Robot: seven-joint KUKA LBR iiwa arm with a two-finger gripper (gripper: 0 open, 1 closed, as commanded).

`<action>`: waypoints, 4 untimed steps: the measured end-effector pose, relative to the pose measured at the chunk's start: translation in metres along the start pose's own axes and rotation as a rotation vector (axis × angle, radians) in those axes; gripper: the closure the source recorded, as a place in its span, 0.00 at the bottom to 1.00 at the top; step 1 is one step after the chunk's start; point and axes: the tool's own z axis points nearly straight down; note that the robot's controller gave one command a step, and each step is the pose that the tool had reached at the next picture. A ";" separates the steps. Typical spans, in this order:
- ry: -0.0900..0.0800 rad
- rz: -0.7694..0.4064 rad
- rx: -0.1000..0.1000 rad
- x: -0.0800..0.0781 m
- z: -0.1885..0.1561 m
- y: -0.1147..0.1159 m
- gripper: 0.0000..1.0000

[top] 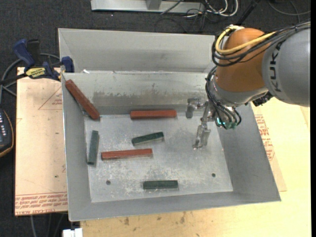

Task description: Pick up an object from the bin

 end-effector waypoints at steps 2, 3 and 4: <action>-0.003 -0.116 -0.001 -0.008 0.108 0.121 0.00; -0.008 -0.111 0.000 -0.009 0.105 0.118 1.00; -0.012 -0.654 0.003 0.012 -0.018 0.123 1.00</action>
Offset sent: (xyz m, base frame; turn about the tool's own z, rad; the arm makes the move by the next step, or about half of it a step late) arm 0.0070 0.0601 -0.0538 -0.0064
